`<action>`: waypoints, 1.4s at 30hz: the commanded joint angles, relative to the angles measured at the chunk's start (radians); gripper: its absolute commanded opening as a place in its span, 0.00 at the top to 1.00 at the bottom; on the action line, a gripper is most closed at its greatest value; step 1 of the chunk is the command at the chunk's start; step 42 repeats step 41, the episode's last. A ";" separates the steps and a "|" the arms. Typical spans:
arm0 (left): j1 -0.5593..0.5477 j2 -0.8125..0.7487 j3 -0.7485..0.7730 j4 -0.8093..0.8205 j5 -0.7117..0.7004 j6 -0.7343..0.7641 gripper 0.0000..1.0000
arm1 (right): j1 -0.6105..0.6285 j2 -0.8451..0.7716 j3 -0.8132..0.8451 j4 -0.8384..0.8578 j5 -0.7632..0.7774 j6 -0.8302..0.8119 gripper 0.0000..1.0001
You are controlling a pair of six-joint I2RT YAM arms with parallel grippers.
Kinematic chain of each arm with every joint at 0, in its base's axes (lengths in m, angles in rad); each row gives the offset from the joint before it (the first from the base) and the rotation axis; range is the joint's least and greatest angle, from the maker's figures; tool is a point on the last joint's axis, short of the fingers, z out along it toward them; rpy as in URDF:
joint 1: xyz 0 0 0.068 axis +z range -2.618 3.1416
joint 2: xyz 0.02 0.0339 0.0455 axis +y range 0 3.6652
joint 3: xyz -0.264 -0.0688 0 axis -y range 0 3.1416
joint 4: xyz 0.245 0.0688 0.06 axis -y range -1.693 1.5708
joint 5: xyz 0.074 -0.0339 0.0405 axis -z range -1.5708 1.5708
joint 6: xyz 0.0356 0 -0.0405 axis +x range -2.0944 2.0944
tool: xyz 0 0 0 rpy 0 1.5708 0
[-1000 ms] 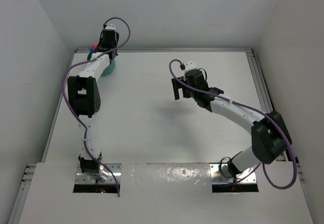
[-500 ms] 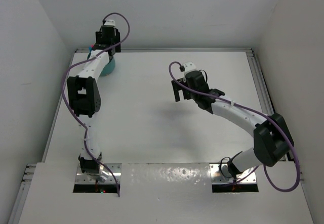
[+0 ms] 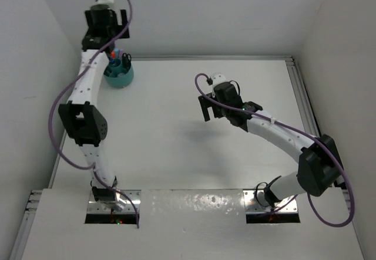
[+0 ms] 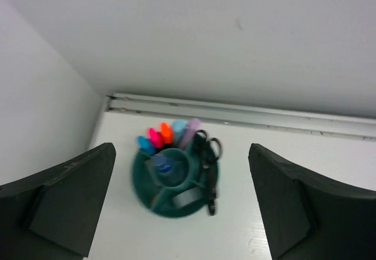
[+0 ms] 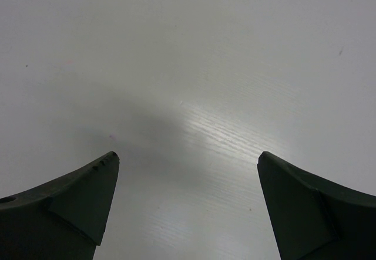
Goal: Sort the stationery into containers
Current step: Reset both arms
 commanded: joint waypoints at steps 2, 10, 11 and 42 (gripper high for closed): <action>0.232 -0.238 -0.013 -0.113 0.120 -0.015 0.02 | -0.049 -0.098 0.015 -0.094 0.083 0.071 0.01; 0.649 -0.485 -0.517 -0.308 0.306 0.080 0.01 | -0.240 -0.292 -0.094 -0.222 0.077 0.218 0.01; 0.676 -0.507 -0.563 -0.316 0.350 0.101 0.01 | -0.267 -0.304 -0.115 -0.226 0.085 0.256 0.01; 0.897 -0.734 -0.993 -0.313 0.498 0.202 0.00 | -0.280 -0.542 -0.257 -0.248 0.246 0.410 0.01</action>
